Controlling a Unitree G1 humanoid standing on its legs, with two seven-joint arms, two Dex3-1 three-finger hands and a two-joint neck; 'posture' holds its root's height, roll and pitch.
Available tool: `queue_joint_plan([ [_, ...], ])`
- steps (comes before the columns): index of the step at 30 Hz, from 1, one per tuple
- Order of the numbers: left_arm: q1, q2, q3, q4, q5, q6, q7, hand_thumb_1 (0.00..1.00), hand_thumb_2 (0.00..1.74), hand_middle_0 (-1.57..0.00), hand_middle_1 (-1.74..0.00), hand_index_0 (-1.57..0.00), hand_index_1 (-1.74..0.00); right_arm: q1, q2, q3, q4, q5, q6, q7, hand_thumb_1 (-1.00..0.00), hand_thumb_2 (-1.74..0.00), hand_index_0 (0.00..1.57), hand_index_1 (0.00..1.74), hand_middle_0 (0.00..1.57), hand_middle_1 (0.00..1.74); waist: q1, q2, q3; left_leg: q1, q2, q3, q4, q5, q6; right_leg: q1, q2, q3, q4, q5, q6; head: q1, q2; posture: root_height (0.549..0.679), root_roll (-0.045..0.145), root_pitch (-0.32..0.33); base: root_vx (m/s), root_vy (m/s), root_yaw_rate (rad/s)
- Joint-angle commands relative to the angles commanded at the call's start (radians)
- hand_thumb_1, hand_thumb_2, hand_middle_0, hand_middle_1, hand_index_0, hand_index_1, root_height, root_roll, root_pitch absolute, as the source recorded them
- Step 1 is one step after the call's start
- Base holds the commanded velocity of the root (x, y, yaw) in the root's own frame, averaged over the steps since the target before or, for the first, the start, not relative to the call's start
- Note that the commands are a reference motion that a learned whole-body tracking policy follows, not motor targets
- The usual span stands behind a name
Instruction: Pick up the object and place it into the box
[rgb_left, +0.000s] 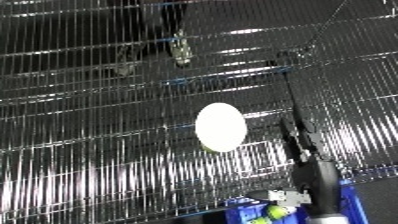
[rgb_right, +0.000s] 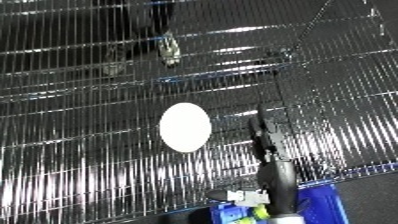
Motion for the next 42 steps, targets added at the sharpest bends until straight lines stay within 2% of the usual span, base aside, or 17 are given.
queue_joint_plan([
  [7,-0.030,0.006,-0.012,0.010,-0.008,0.005,-0.006,1.00,1.74,-1.57,-1.74,-1.57,-1.74,-0.074,-0.035,0.020,0.061,0.019,0.023,0.025,0.00,0.00,0.00,0.00,0.00,0.00,0.014,0.008,0.000,-0.053,-0.001,-0.003,0.034,-0.012,0.0018,-0.051,-0.0032,-0.003,0.028,-0.008,-0.0008,0.015,-0.010,0.601,0.034,0.192,-0.004,0.002,0.023],
  [15,-0.060,-0.001,-0.029,0.020,-0.008,0.009,-0.009,1.00,1.74,-1.57,-1.74,-1.57,-1.74,-0.149,-0.045,0.073,0.114,0.020,0.053,0.064,0.00,0.00,0.00,0.00,0.00,0.00,0.027,0.014,0.000,-0.087,-0.002,-0.005,0.052,-0.019,0.0026,-0.085,-0.0046,-0.007,0.044,-0.014,-0.0040,0.044,-0.024,0.597,0.034,0.214,0.005,0.000,0.034],
  [20,-0.081,-0.002,-0.037,0.033,-0.012,0.013,-0.013,1.00,1.74,-1.57,-1.74,-1.57,-1.74,-0.201,-0.049,0.095,0.165,0.048,0.056,0.079,0.00,0.00,0.00,0.00,0.00,0.00,0.035,0.019,0.000,-0.100,-0.004,-0.006,0.059,-0.021,0.0021,-0.097,-0.0044,-0.008,0.048,-0.015,-0.0055,0.072,-0.032,0.596,0.034,0.223,0.004,0.001,0.036],
  [28,-0.123,-0.001,-0.055,0.060,-0.030,0.020,-0.009,1.00,1.74,-1.57,-1.74,-1.57,-1.74,-0.308,-0.045,0.135,0.266,0.104,0.053,0.097,0.00,0.00,0.00,0.00,0.00,0.00,0.050,0.030,0.000,-0.110,-0.009,-0.007,0.065,-0.025,0.0051,-0.109,-0.0057,-0.011,0.055,-0.017,-0.0105,0.110,-0.037,0.594,0.034,0.227,0.002,0.004,0.041],
  [35,-0.139,-0.005,-0.069,0.077,-0.039,0.021,-0.010,1.00,1.74,-1.57,-1.74,-1.57,-1.74,-0.384,-0.025,0.155,0.323,0.129,0.029,0.108,-0.35,-0.61,0.55,0.61,0.55,0.61,0.063,0.040,0.000,-0.109,-0.017,-0.009,0.067,-0.029,0.0085,-0.110,-0.0035,-0.014,0.058,-0.022,-0.0156,0.137,-0.049,0.593,0.034,0.227,0.009,0.005,0.044],
  [42,-0.132,-0.009,-0.070,0.081,-0.041,0.013,-0.016,1.00,1.74,-1.57,-1.74,-1.57,-1.74,-0.404,-0.012,0.162,0.326,0.129,0.037,0.109,-0.70,-1.22,1.10,1.22,1.10,1.22,0.065,0.042,0.000,-0.096,-0.021,-0.008,0.056,-0.028,0.0098,-0.099,0.0004,-0.016,0.053,-0.025,-0.0198,0.154,-0.061,0.595,0.035,0.223,0.007,0.005,0.018],
])
